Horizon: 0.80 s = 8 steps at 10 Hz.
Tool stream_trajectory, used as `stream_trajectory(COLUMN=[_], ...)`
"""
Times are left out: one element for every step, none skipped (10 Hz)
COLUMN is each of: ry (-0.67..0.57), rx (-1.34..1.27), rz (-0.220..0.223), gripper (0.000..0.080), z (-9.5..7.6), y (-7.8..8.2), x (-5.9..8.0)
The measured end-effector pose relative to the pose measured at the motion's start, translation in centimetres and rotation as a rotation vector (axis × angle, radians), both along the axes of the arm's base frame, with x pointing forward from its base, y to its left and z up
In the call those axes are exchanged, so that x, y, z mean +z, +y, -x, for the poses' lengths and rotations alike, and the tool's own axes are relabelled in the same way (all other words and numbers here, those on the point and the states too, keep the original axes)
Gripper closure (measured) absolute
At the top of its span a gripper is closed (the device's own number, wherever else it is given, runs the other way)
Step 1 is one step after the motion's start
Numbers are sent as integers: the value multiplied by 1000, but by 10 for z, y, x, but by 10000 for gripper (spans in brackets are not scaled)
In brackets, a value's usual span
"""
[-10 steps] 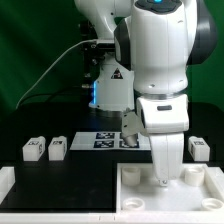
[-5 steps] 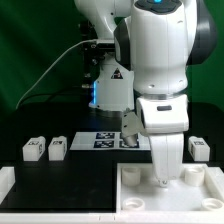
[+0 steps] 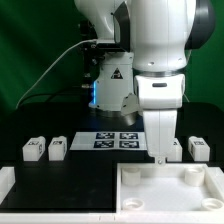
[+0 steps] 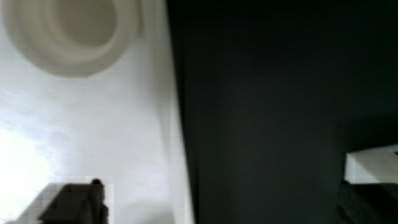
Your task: Assemble one leg
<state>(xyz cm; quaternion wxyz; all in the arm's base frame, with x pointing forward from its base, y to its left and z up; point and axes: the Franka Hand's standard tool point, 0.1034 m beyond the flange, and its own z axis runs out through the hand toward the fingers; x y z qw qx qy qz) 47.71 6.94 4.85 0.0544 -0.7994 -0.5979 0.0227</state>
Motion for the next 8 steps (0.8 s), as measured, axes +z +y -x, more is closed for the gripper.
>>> stream_trajectory(ry=[19,48,52,73,79,84,93,103], rx=[-195,-361,-469,-680,-849,-888,-979,-1080], rz=[15,23,23,36,48,49,58,68], gripper=[150,150,150,150,150,150,150,150], z=[11,25,36,44,43,43,43,44], y=[8,20,34,51,72,73,72,74], x=[6,6,1,2,8,8,8,8])
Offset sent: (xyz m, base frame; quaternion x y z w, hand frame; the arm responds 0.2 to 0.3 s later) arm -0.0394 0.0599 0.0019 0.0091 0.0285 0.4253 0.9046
